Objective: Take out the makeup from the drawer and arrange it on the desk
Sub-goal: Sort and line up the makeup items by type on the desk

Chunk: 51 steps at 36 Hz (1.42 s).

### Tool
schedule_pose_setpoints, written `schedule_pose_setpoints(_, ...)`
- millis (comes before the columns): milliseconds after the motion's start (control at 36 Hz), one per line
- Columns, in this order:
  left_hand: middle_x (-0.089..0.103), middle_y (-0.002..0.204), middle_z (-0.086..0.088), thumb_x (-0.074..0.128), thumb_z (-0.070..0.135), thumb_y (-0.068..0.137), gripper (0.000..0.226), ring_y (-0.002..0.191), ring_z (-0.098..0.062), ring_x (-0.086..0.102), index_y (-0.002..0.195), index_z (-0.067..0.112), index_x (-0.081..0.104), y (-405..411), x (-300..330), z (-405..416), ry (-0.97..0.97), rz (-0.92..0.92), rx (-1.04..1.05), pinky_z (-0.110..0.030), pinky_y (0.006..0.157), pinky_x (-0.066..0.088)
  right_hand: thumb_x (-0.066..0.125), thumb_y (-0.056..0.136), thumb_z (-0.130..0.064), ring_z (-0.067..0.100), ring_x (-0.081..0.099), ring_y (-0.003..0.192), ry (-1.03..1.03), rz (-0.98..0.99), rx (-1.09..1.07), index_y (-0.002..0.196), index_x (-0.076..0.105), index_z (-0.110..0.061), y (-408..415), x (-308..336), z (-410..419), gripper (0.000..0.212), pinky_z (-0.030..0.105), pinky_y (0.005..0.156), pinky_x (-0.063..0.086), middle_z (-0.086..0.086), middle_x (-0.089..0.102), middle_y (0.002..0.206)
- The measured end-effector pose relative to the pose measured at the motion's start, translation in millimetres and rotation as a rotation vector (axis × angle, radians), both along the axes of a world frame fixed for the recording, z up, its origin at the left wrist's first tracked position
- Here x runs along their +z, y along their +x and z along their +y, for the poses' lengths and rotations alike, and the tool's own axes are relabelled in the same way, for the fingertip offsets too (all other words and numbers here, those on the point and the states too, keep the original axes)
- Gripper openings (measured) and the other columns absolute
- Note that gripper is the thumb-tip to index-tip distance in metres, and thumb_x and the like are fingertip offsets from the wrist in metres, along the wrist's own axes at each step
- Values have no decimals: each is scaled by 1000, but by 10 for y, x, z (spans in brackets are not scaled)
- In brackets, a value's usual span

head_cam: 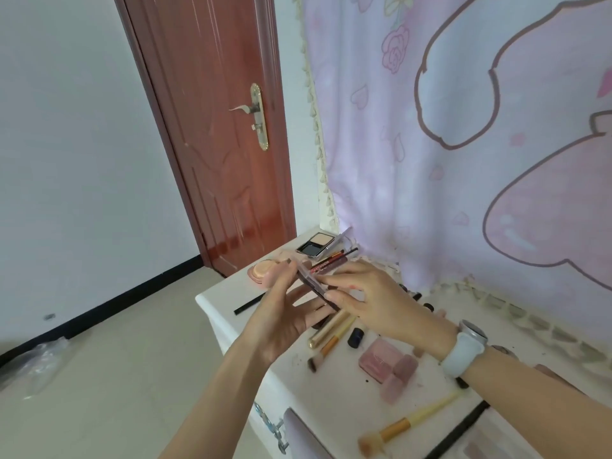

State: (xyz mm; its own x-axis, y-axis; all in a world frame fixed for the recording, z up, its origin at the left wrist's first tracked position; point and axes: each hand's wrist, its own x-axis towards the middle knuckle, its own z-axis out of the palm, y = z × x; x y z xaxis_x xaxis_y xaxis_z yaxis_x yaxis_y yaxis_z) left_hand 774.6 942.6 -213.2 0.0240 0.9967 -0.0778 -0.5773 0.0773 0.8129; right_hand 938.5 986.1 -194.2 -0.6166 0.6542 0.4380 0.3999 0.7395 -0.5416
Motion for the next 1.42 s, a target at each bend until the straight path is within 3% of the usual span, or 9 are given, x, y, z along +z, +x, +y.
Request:
schedule_pose_setpoints(167,69,103,-11,65,43,80,41,104,-32,64,109,15,66,-217,-5,-13,-28,64,15,-38,76,56,56,89,-26,9,52,110,81,-60,-70,113,67,-28,-282,-61,30,27,36,89,46,-12,63,114)
schedule_pose_setpoints(333,68,100,-9,59,39,87,45,94,-25,67,121,9,61,-512,-46,57,-38,137,9,-37,74,56,57,85,-23,6,51,92,209,-136,-98,104,69,-24,-559,-78,69,23,23,76,41,-10,67,98)
schedule_pose_setpoints(528,73,93,1,66,52,72,40,94,-19,68,99,23,74,-914,-201,132,-22,170,-9,-34,73,55,52,83,-29,10,55,99,256,-210,-153,109,66,-27,-1014,-165,88,30,23,76,43,-14,64,111)
schedule_pose_setpoints(639,72,93,-5,68,44,76,32,93,-25,68,92,17,74,-1165,-260,197,-84,103,27,-35,71,55,53,81,-26,18,59,84,275,-223,-165,100,66,-18,-1298,-210,108,24,27,62,42,-5,66,92)
schedule_pose_setpoints(806,71,88,-8,66,40,78,33,87,-29,69,95,11,67,-1506,-309,272,-184,47,3,-37,69,56,46,84,-32,16,57,86,222,-292,-148,105,62,-22,-1645,-276,216,28,27,67,30,-9,63,103)
schedule_pose_setpoints(1056,68,89,-11,64,41,81,39,87,-33,67,103,10,65,-1784,-433,355,-268,26,-68,-42,73,56,44,88,-35,17,56,73,222,-345,-126,108,60,-18,-1866,-379,278,31,32,61,46,-3,64,91)
schedule_pose_setpoints(1222,61,99,-20,65,37,77,41,89,-40,64,104,8,60,-1881,-495,377,-344,-52,-76,-40,67,55,48,88,-22,9,42,71,119,-255,-108,89,50,-24,-1815,-338,394,2,32,61,43,-10,53,73)
schedule_pose_setpoints(1333,59,116,-25,65,41,75,51,101,-45,61,115,12,58,-1989,-512,402,-400,-84,-183,-40,69,57,46,89,-18,7,46,61,35,-291,-142,139,35,-23,-1797,-335,489,52,29,59,43,-13,47,63)
schedule_pose_setpoints(1417,59,122,-26,63,46,74,64,104,-46,60,124,8,54,-2091,-516,457,-448,-68,-207,-36,61,58,45,88,-13,7,46,56,4,-237,-168,143,27,-29,-1834,-399,528,60,26,60,35,-6,52,63)
